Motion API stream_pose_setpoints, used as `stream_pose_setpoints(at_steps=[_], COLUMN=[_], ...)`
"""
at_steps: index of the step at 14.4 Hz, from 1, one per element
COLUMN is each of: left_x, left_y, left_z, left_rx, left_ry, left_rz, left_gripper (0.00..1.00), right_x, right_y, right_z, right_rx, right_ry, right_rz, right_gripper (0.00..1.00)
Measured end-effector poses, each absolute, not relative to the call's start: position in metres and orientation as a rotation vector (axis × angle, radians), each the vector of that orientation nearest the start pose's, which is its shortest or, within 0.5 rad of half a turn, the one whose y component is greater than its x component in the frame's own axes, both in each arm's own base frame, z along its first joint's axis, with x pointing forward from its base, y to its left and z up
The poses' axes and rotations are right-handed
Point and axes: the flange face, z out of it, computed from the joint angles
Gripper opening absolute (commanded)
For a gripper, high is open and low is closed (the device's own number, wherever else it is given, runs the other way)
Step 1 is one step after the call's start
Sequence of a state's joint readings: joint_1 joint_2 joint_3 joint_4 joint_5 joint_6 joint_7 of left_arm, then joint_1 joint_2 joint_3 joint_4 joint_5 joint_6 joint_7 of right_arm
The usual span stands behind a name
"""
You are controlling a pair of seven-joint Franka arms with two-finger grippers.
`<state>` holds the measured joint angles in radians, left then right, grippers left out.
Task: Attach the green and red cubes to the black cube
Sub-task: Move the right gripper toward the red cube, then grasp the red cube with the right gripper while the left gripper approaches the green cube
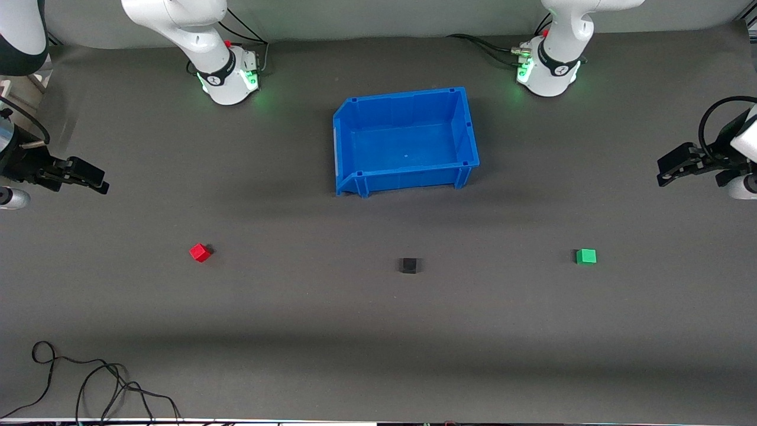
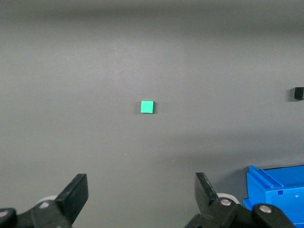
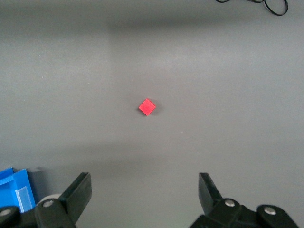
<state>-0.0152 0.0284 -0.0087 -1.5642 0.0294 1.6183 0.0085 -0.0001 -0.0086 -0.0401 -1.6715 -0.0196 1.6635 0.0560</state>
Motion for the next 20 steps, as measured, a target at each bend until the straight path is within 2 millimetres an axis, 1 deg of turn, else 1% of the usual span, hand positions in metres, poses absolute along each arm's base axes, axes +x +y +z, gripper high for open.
stream_pose_setpoints(at_steps=[2,4,6,7,9,12,13,15,16,18,20], left_x=[0.568,0.568,0.568,0.568,0.569,0.569,0.569,0.571,0.571,0.572,0.574], left_y=[-0.012,-0.013,-0.013,-0.013,-0.013,-0.012,-0.009,0.008,0.020,0.048,0.059], left_z=[0.616,0.615,0.615,0.614,0.613,0.613,0.612,0.608,0.605,0.601,0.594], left_rx=[-3.112,-3.112,-3.112,-3.112,-3.116,-3.119,-3.122,-3.171,-3.210,-3.250,-3.227], left_ry=[0.057,0.059,0.059,0.058,0.057,0.052,0.040,-0.028,-0.091,-0.275,-0.563], left_rz=[-0.039,-0.038,-0.037,-0.036,-0.034,-0.032,-0.030,-0.016,-0.009,0.004,0.038], left_gripper=[1.00,1.00,1.00,1.00,1.00,1.00,1.00,1.00,1.00,1.00,1.00], right_x=[0.559,0.564,0.571,0.575,0.589,0.610,0.616,0.625,0.628,0.636,0.645], right_y=[-0.024,-0.025,-0.026,-0.026,-0.028,-0.030,-0.030,-0.031,-0.031,-0.029,-0.025], right_z=[0.588,0.581,0.566,0.555,0.527,0.479,0.462,0.430,0.414,0.385,0.360], right_rx=[-3.151,-3.140,-3.116,-3.102,-3.088,-3.075,-3.069,-3.059,-3.055,-3.040,-3.021], right_ry=[0.166,0.263,0.318,0.328,0.356,0.502,0.556,0.646,0.681,0.772,0.864], right_rz=[0.004,0.020,0.060,0.090,0.133,0.182,0.204,0.253,0.277,0.295,0.278], right_gripper=[0.98,0.99,0.99,0.99,0.99,0.99,0.99,0.99,0.99,0.99,0.99])
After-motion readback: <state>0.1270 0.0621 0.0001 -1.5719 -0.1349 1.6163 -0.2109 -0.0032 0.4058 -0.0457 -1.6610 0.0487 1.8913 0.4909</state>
